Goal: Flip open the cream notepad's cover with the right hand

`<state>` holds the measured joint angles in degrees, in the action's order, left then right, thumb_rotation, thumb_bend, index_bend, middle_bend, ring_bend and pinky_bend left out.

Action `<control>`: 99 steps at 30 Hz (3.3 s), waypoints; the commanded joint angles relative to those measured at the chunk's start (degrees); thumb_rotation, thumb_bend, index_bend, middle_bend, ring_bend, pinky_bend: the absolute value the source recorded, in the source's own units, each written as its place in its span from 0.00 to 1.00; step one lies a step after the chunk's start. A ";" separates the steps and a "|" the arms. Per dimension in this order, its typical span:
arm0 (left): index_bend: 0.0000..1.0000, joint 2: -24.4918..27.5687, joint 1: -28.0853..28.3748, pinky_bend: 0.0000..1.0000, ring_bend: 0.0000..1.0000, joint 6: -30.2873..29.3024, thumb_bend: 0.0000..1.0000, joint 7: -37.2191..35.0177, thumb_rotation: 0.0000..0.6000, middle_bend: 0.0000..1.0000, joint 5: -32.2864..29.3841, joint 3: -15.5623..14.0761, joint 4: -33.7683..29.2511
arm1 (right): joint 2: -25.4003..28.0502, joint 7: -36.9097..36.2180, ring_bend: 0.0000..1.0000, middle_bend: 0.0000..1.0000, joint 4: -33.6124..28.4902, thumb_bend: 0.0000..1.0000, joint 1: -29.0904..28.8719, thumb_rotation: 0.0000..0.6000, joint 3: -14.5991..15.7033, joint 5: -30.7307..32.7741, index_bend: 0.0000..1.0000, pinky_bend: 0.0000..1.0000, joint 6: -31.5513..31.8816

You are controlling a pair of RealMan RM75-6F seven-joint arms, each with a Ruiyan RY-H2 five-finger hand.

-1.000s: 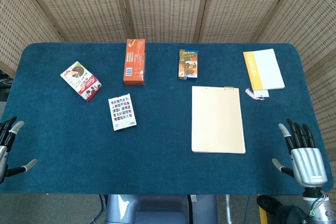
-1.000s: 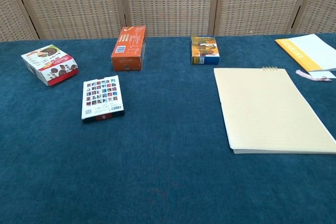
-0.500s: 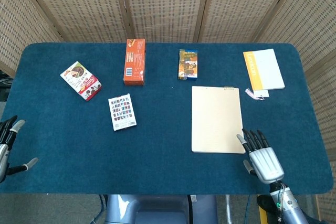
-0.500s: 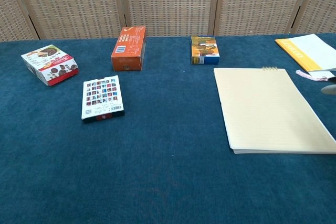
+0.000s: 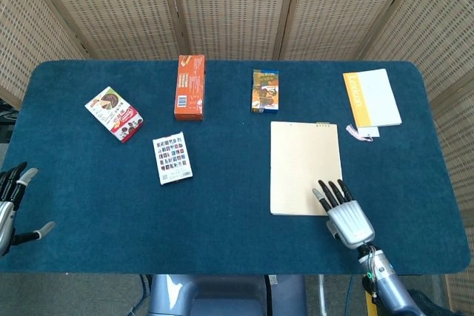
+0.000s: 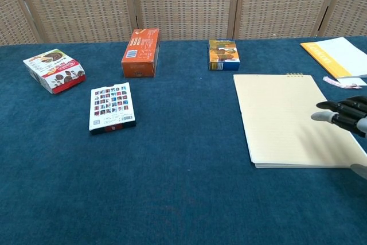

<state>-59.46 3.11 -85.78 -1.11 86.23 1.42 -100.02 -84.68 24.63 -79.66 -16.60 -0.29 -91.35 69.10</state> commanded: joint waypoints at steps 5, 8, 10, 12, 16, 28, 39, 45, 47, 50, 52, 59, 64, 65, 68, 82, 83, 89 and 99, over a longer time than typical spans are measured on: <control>0.00 -0.03 0.17 0.00 0.00 0.34 0.00 0.25 1.00 0.00 -0.38 0.12 -0.16 | -2.87 0.95 0.00 0.00 2.30 0.44 -2.45 1.00 -0.40 1.03 0.00 0.00 -3.57; 0.00 -0.02 0.19 0.00 0.00 0.39 0.00 0.29 1.00 0.00 -0.49 0.16 -0.18 | -3.72 1.75 0.00 0.00 2.44 0.44 -2.90 1.00 -0.42 1.43 0.00 0.00 -4.13; 0.00 0.00 0.17 0.00 0.00 0.37 0.00 0.18 1.00 0.00 -0.61 0.20 -0.13 | -4.34 2.42 0.00 0.00 2.70 0.44 -3.24 1.00 -0.47 1.80 0.00 0.00 -4.59; 0.00 0.08 0.15 0.00 0.00 0.34 0.00 -0.16 1.00 0.00 -0.71 0.26 -0.09 | -5.00 3.13 0.00 0.00 2.99 0.44 -3.51 1.00 -0.71 2.47 0.00 0.00 -4.92; 0.00 0.18 0.20 0.00 0.00 0.42 0.00 -0.36 1.00 0.00 -0.83 0.35 -0.06 | -5.52 3.87 0.00 0.00 3.14 0.45 -3.80 1.00 -0.90 3.30 0.00 0.00 -5.20; 0.00 0.13 0.32 0.00 0.00 0.67 0.00 0.12 1.00 0.00 -1.01 0.35 -0.30 | -6.42 5.95 0.00 0.00 2.81 0.45 -4.82 1.00 -1.50 4.94 0.00 0.00 -5.58; 0.00 0.31 0.29 0.00 0.00 0.64 0.00 -0.42 1.00 0.00 -1.05 0.38 -0.23 | -7.40 7.92 0.00 0.00 3.06 0.45 -5.69 1.00 -1.88 6.65 0.00 0.00 -6.00; 0.00 0.41 0.30 0.00 0.00 0.68 0.00 -0.71 1.00 0.00 -1.21 0.45 -0.22 | -8.21 7.75 0.00 0.00 3.91 0.47 -6.01 1.00 -2.26 6.34 0.00 0.00 -4.87; 0.00 0.40 0.34 0.00 0.00 0.78 0.00 -0.71 1.00 0.00 -1.19 0.42 -0.19 | -8.79 7.70 0.00 0.00 4.72 0.47 -6.19 1.00 -2.61 5.64 0.00 0.00 -3.65; 0.00 0.41 0.35 0.00 0.00 0.82 0.00 -0.70 1.00 0.00 -1.17 0.38 -0.21 | -9.81 7.07 0.00 0.00 6.30 0.50 -6.41 1.00 -3.10 4.86 0.00 0.00 -2.10; 0.00 0.42 0.34 0.00 0.00 0.79 0.00 -0.75 1.00 0.00 -1.21 0.41 -0.22 | -10.30 6.61 0.00 0.00 7.21 0.50 -6.59 1.00 -3.33 4.73 0.00 0.00 -1.73; 0.00 0.45 0.46 0.00 0.00 1.05 0.00 -0.63 1.00 0.00 -1.50 0.50 -0.30 | -11.96 5.43 0.00 0.00 10.47 0.51 -7.55 1.00 -3.86 4.95 0.00 0.00 -1.67; 0.00 0.44 0.59 0.00 0.00 1.29 0.00 -0.32 1.00 0.00 -1.70 0.56 -0.44 | -12.90 6.29 0.00 0.00 11.82 0.50 -8.48 1.00 -4.05 5.69 0.00 0.00 -2.90; 0.00 0.41 0.60 0.00 0.00 1.34 0.00 -0.31 1.00 0.00 -1.76 0.56 -0.44 | -13.15 6.68 0.00 0.00 12.12 0.50 -8.75 1.00 -4.14 5.91 0.00 0.00 -3.23; 0.00 0.39 0.61 0.00 0.00 1.36 0.00 -0.30 1.00 0.00 -1.83 0.57 -0.42 | -13.61 7.29 0.00 0.00 12.62 0.50 -9.29 1.00 -4.35 6.38 0.02 0.00 -3.89; 0.00 0.65 0.70 0.00 0.00 1.64 0.00 -1.02 1.00 0.00 -2.29 0.75 -0.43 | -18.41 5.35 0.13 0.20 21.14 0.67 -11.31 1.00 -6.05 5.43 0.14 0.01 -0.83; 0.00 0.66 0.71 0.00 0.00 1.66 0.00 -1.01 1.00 0.00 -2.29 0.74 -0.44 | -18.82 5.00 0.15 0.22 21.83 0.67 -11.39 1.00 -6.15 5.44 0.15 0.02 -0.59; 0.00 0.70 0.75 0.00 0.00 1.77 0.00 -1.11 1.00 0.00 -2.43 0.78 -0.46 | -20.72 2.74 0.19 0.26 25.47 0.67 -11.86 1.00 -6.26 5.17 0.17 0.03 0.48; 0.00 0.84 0.73 0.00 0.00 1.74 0.00 -1.38 1.00 0.00 -2.41 0.78 -0.45 | -21.94 1.49 0.29 0.37 28.23 0.67 -12.38 1.00 -6.53 5.69 0.32 0.04 0.41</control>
<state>-58.63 3.84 -84.04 -2.49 83.82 2.20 -100.47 -106.46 26.36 -51.69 -28.87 -6.75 -85.68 69.41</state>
